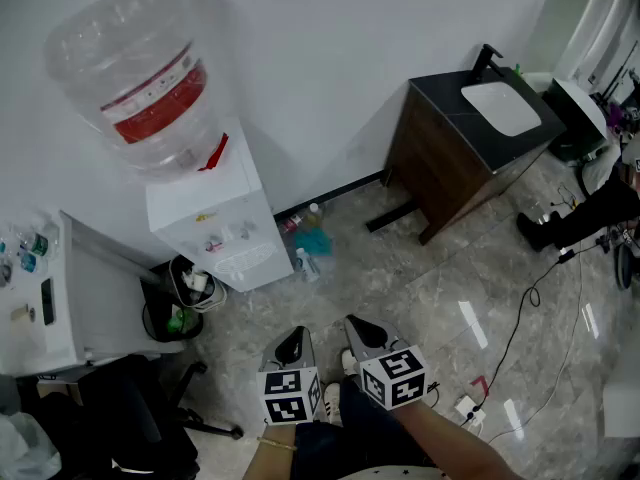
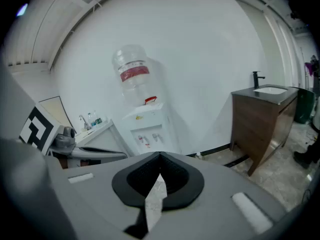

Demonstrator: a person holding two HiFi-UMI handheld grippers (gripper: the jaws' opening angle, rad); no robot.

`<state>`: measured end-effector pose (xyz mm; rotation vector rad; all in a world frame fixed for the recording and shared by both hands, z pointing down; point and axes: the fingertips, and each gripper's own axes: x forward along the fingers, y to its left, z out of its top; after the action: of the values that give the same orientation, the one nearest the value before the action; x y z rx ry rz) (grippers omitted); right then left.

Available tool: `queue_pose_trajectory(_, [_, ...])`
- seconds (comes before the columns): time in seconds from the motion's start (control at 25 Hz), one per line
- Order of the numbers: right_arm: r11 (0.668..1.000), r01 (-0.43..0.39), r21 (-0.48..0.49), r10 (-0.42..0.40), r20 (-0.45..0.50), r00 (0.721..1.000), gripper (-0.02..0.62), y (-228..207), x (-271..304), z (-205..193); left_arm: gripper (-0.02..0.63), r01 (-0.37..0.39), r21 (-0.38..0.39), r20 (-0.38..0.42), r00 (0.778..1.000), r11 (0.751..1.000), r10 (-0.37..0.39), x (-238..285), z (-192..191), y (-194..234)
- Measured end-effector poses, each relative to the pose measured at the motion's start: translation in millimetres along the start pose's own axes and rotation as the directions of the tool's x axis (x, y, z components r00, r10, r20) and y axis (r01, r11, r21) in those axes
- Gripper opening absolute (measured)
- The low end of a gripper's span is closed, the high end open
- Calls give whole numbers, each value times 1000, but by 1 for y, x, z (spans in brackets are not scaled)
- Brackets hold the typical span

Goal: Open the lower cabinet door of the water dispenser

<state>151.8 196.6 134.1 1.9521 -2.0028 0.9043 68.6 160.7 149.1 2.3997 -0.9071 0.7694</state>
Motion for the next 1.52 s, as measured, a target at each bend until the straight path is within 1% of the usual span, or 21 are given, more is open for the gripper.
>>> queue_pose_trajectory(0.16, [999, -33, -2, 33, -37, 999, -8, 8, 87, -4, 6, -85, -75, -49, 995, 994, 82, 46, -20, 79])
queue_pose_trajectory(0.24, [999, -50, -2, 50, -59, 997, -8, 5, 134, -10, 6, -132, -102, -69, 990, 986, 125, 73, -28, 117])
queue_pose_trajectory(0.32, [998, -65, -23, 63, -84, 995, -8, -4, 185, -21, 6, -177, -129, -82, 982, 976, 167, 102, -37, 151])
queue_pose_trajectory(0.44, [995, -73, -69, 63, -136, 989, -8, -26, 262, -55, 6, -217, -179, -105, 974, 960, 201, 149, -64, 191])
queue_pose_trajectory(0.56, [993, -89, -73, 71, -213, 974, -5, -50, 330, -101, 6, -234, -222, -141, 968, 946, 206, 197, -103, 217])
queue_pose_trajectory(0.64, [991, -98, -88, 74, -242, 968, 108, -63, 372, -127, 6, -250, -214, -162, 962, 944, 218, 229, -127, 235])
queue_pose_trajectory(0.68, [989, -105, -107, 75, -248, 966, 122, -69, 392, -137, 6, -258, -205, -170, 959, 944, 225, 244, -138, 243])
queue_pose_trajectory(0.76, [978, -131, -161, 85, -261, 962, 184, -77, 428, -155, 6, -261, -199, -179, 957, 945, 227, 271, -158, 255])
queue_pose_trajectory(0.84, [960, -177, -219, 110, -285, 952, 225, -81, 460, -172, 7, -251, -207, -182, 959, 945, 215, 292, -173, 262])
queue_pose_trajectory(0.92, [935, -215, -282, 124, -309, 943, 258, -85, 487, -186, 6, -244, -217, -187, 961, 945, 205, 308, -186, 267])
queue_pose_trajectory(0.96, [926, -219, -308, 119, -311, 943, 273, -90, 499, -189, 6, -239, -220, -184, 962, 946, 200, 315, -191, 268])
queue_pose_trajectory(1.08, [922, -183, -340, 82, -290, 953, 291, -107, 528, -188, 6, -221, -222, -169, 968, 950, 186, 330, -199, 272])
queue_pose_trajectory(1.12, [920, -180, -347, 81, -281, 956, 293, -110, 535, -186, 6, -218, -221, -166, 969, 951, 183, 333, -202, 273])
queue_pose_trajectory(1.28, [898, -223, -379, 119, -279, 953, 320, -108, 554, -177, 6, -214, -220, -167, 970, 952, 179, 343, -209, 278])
queue_pose_trajectory(1.32, [900, -224, -375, 122, -276, 953, 322, -108, 554, -177, 6, -215, -221, -170, 969, 951, 179, 345, -209, 280])
queue_pose_trajectory(1.4, [912, -212, -351, 125, -254, 959, 306, -105, 553, -178, 7, -222, -222, -173, 967, 949, 186, 346, -209, 284])
queue_pose_trajectory(1.52, [932, -188, -310, 119, -228, 966, 308, -104, 548, -180, 6, -231, -232, -171, 966, 945, 194, 345, -209, 286])
